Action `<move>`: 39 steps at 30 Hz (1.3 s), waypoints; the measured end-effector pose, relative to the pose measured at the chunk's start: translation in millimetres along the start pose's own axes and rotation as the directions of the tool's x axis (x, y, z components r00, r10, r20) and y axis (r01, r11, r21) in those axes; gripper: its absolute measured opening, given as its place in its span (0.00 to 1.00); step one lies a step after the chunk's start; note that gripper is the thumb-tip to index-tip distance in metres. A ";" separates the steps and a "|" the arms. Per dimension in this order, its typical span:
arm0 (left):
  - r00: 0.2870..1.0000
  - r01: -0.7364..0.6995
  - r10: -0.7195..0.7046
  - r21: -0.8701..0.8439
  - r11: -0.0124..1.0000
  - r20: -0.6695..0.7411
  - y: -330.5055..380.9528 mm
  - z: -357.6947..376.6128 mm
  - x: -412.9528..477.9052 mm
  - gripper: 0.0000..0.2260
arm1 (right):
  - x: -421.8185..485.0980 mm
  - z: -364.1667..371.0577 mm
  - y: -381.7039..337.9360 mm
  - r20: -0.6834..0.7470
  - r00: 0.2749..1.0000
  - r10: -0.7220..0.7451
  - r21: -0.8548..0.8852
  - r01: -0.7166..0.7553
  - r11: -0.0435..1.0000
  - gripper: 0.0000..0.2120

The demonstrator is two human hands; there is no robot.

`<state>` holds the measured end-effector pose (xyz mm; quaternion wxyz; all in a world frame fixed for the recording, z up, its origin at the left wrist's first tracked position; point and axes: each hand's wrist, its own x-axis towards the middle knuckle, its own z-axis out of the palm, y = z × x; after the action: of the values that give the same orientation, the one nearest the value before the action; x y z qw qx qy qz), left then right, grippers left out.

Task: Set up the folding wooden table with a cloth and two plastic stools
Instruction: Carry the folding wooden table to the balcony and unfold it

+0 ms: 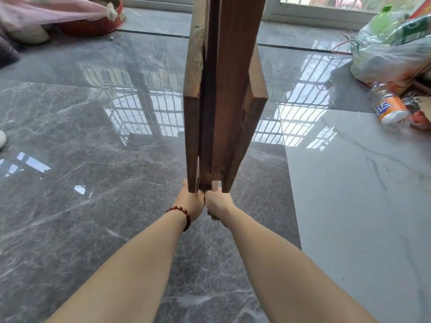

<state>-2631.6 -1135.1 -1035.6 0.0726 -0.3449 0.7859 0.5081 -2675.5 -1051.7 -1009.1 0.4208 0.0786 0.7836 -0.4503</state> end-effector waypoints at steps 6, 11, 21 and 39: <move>1.000 -0.008 0.008 0.050 0.999 0.003 2.9 1.6 1.4 0.06 | -0.4 -1.8 -0.3 -0.034 0.999 0.020 0.011 -0.019 1.000 0.11; 0.998 -0.032 0.029 0.052 0.998 0.058 7.1 2.1 -5.4 0.17 | -6.2 -6.7 -1.7 0.016 0.999 0.044 0.069 -0.045 0.997 0.06; 0.999 -0.038 0.037 0.127 0.991 0.016 11.2 0.1 -13.2 0.11 | -4.3 -12.0 3.1 -0.005 0.999 -0.039 -0.014 0.039 0.999 0.08; 0.992 0.112 -0.122 0.203 0.973 0.037 5.1 5.9 -10.8 0.15 | -5.7 -15.4 13.1 0.036 0.999 0.001 0.022 -0.002 1.000 0.09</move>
<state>-2628.0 -1123.8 -1029.6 0.1563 -0.3689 0.8094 0.4294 -2674.4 -1030.7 -1009.7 0.4342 0.0757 0.7707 -0.4601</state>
